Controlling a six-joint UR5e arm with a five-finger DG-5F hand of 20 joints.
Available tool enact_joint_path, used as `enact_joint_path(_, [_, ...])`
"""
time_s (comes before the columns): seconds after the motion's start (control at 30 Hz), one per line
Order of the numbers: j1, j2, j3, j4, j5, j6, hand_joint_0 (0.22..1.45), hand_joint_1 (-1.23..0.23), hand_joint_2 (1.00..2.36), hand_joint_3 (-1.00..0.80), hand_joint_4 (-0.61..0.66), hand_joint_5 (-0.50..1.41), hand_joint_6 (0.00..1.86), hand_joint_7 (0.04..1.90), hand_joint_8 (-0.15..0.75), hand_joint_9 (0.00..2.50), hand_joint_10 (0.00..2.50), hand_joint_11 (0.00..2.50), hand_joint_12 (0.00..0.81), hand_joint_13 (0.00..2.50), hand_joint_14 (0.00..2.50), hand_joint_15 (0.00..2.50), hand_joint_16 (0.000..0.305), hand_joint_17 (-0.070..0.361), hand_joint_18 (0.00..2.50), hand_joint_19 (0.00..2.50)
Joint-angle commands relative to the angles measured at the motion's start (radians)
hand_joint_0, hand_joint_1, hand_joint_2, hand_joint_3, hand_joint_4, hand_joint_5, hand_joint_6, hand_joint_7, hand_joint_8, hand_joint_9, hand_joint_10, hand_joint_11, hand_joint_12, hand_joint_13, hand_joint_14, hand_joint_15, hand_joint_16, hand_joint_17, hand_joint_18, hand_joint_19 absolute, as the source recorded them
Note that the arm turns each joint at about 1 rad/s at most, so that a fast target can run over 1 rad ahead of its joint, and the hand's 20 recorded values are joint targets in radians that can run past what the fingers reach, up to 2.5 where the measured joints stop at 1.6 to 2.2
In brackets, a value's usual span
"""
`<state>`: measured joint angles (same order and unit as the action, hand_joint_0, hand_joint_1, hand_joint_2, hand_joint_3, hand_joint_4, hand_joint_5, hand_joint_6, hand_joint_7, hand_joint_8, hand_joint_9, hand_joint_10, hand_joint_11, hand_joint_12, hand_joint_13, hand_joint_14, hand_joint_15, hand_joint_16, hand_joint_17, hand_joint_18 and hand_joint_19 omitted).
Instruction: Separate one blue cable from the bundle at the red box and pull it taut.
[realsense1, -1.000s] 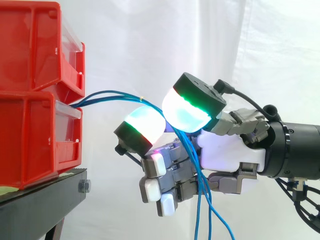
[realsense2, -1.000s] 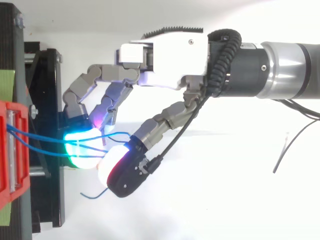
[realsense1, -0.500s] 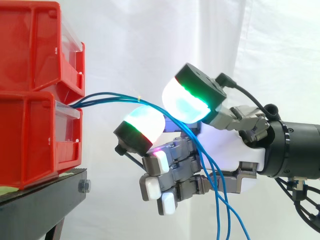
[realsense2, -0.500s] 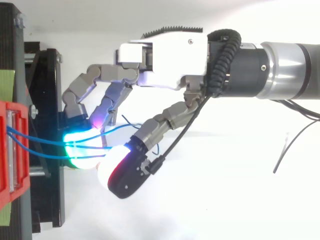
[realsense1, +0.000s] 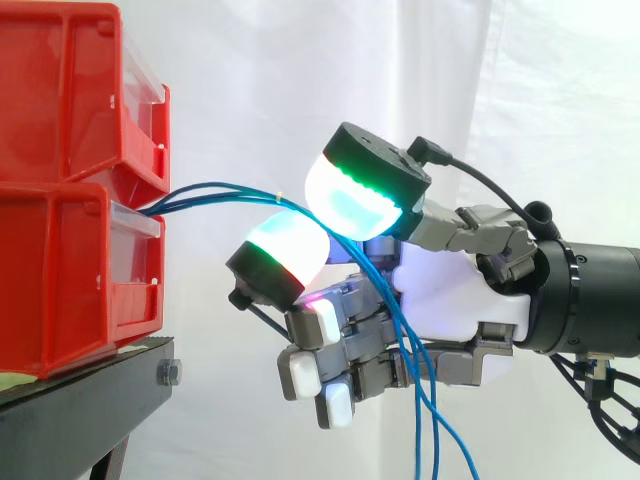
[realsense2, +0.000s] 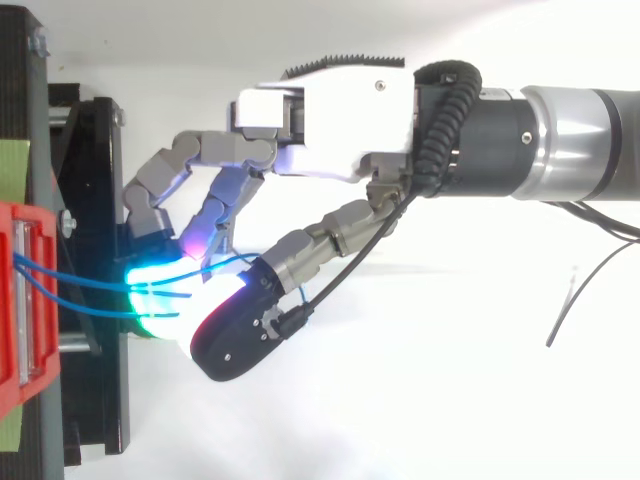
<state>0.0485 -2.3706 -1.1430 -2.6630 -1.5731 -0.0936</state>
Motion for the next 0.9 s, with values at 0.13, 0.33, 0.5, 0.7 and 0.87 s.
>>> enact_joint_path(0.13, [0.002,-0.001,0.0,0.002,0.001,0.0,0.72,-0.92,1.01,-0.34,0.0,-0.17,0.9,1.14,0.31,0.97,0.01,0.88,0.334,0.92,0.02,0.62,0.04,0.09,0.87,0.71])
enact_joint_path(0.33, [0.004,-0.001,0.0,0.0,-0.002,0.0,0.78,-0.96,1.0,-0.5,-0.01,-0.17,0.91,1.13,0.306,0.98,0.01,0.89,0.327,0.93,0.02,0.62,0.04,0.09,0.9,0.72])
enact_joint_path(0.5, [0.004,-0.001,0.0,-0.003,-0.002,0.0,0.77,-0.98,1.0,-0.5,0.02,-0.16,0.92,1.11,0.304,1.01,0.01,0.93,0.327,0.94,0.02,0.64,0.04,0.09,0.92,0.71])
enact_joint_path(0.7, [0.002,-0.001,0.0,-0.009,-0.004,0.0,0.76,-1.0,1.0,-0.5,0.07,-0.16,0.92,1.08,0.303,1.04,0.01,0.94,0.322,0.96,0.02,0.65,0.039,0.089,0.93,0.71])
enact_joint_path(0.87, [0.001,0.001,0.0,-0.012,-0.004,0.0,0.62,-0.97,1.0,-0.5,0.1,-0.16,0.92,1.05,0.314,1.06,0.01,0.96,0.333,0.97,0.02,0.66,0.04,0.09,0.93,0.74])
